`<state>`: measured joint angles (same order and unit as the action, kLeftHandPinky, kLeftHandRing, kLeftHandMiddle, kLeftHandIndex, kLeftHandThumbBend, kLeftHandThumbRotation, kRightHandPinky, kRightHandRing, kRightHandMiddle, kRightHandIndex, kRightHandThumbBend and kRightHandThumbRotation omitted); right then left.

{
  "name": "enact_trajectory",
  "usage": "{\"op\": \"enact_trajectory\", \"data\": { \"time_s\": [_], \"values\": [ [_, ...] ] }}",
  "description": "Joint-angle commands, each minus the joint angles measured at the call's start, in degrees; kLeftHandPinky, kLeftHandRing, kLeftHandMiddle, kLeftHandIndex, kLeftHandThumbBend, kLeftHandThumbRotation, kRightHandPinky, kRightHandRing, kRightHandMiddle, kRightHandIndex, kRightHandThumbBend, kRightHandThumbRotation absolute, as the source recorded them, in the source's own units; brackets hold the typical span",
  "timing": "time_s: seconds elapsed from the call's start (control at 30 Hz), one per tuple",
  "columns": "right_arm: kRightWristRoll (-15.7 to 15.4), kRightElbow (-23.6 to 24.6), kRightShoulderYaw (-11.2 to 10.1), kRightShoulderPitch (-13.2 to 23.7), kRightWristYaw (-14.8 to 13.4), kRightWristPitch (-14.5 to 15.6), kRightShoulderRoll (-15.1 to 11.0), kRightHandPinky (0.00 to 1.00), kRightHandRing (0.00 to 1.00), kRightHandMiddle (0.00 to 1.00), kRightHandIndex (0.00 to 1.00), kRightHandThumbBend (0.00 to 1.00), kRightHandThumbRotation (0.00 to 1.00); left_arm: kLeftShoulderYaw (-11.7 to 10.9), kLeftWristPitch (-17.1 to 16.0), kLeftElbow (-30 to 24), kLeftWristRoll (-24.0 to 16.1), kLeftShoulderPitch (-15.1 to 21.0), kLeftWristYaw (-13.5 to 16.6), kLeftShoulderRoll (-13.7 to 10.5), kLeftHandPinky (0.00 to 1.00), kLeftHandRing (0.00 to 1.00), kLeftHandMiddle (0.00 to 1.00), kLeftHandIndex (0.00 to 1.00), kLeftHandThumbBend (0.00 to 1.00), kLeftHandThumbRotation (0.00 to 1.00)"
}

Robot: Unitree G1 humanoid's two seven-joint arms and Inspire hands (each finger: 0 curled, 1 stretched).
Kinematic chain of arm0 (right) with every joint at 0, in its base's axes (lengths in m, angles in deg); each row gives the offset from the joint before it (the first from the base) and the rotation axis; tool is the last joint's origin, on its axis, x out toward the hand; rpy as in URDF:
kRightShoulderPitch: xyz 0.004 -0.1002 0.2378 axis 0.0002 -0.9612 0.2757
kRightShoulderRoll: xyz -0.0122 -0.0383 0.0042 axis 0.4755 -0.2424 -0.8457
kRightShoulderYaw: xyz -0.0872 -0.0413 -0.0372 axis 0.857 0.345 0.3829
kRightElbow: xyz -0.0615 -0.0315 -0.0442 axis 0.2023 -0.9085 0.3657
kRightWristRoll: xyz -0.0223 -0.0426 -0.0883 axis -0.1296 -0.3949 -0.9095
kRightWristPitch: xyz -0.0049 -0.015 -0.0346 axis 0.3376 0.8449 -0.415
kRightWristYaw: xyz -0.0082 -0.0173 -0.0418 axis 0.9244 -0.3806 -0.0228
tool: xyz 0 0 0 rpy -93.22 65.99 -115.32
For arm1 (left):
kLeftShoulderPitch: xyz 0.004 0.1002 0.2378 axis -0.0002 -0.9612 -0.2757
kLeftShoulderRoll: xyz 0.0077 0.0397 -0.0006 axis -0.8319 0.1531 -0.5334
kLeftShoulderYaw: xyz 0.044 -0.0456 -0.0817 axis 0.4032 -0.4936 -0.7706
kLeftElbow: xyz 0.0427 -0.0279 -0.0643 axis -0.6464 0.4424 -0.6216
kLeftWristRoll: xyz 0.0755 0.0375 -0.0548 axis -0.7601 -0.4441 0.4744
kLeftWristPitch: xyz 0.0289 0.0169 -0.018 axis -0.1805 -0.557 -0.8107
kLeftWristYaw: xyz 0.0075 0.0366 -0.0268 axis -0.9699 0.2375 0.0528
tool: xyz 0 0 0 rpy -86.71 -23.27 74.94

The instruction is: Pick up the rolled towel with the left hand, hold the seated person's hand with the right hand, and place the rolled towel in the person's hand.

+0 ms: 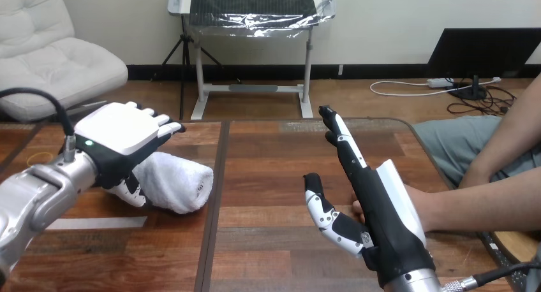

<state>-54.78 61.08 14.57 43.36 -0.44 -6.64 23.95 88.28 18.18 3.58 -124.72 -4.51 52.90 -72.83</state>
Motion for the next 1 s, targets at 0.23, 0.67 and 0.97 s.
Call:
{"op": "enact_trajectory", "data": {
  "time_s": [0.23, 0.67, 0.97],
  "values": [
    [-0.41, 1.28, -0.21, 2.07, -0.43, -0.67, 0.06, 1.0, 0.98, 1.0, 1.0, 0.0, 0.0, 3.76, -1.19, 8.82, 1.44, 9.22, -0.14, 3.91, 0.97, 0.94, 0.94, 0.91, 0.86, 0.17],
    [-0.15, 1.48, -0.36, 1.62, -0.3, -0.77, -0.12, 1.0, 0.98, 1.0, 1.0, 0.0, 0.0, 7.59, -0.22, 15.9, 0.29, 13.37, -0.19, 6.62, 0.97, 0.94, 0.95, 0.92, 0.88, 0.18],
    [0.24, 1.51, -0.46, 1.45, -0.06, -0.84, -0.24, 0.99, 0.95, 0.99, 1.0, 0.0, 0.0, 9.69, 0.58, 20.37, 0.03, 15.48, 1.19, 8.4, 0.96, 0.94, 0.95, 0.92, 0.88, 0.17]
  ]
}}
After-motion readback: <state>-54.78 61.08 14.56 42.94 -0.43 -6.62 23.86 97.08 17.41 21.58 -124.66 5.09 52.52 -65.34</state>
